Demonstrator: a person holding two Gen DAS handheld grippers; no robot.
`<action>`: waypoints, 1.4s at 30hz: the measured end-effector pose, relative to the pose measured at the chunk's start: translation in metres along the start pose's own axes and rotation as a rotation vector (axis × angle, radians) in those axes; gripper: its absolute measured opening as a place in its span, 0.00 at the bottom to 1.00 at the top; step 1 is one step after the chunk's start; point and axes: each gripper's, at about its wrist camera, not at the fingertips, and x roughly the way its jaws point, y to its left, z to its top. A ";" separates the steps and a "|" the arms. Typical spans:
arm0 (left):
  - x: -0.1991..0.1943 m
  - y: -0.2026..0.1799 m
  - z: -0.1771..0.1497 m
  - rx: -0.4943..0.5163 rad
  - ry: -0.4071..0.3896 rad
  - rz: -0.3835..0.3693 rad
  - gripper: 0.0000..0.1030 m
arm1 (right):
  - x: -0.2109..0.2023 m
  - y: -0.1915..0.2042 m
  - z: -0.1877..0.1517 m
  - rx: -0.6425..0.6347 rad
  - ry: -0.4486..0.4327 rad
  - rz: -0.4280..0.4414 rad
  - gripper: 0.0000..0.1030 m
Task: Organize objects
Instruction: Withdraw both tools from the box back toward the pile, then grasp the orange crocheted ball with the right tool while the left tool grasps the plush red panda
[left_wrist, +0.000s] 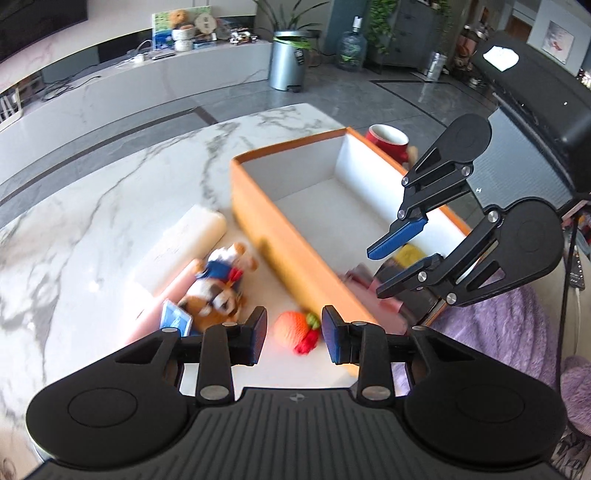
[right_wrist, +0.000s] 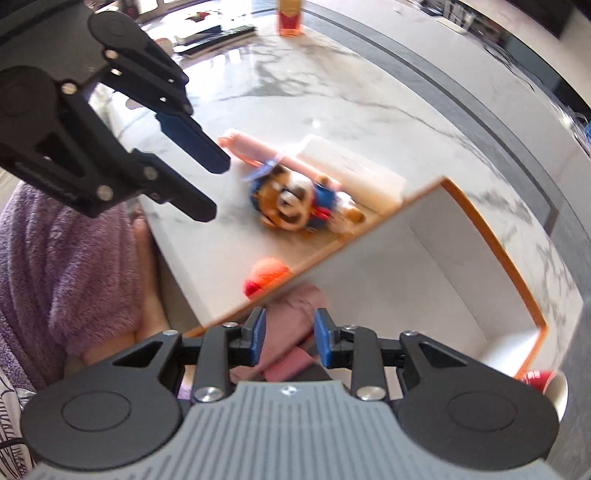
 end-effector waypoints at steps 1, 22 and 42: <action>0.000 0.003 -0.004 -0.004 0.001 0.008 0.37 | 0.007 0.009 0.006 -0.021 0.005 0.007 0.30; 0.046 0.059 -0.038 0.061 0.015 0.006 0.37 | 0.167 0.047 0.032 -0.167 0.393 -0.023 0.41; 0.076 0.060 -0.006 0.246 0.060 0.031 0.55 | 0.121 0.027 0.036 -0.172 0.322 0.074 0.42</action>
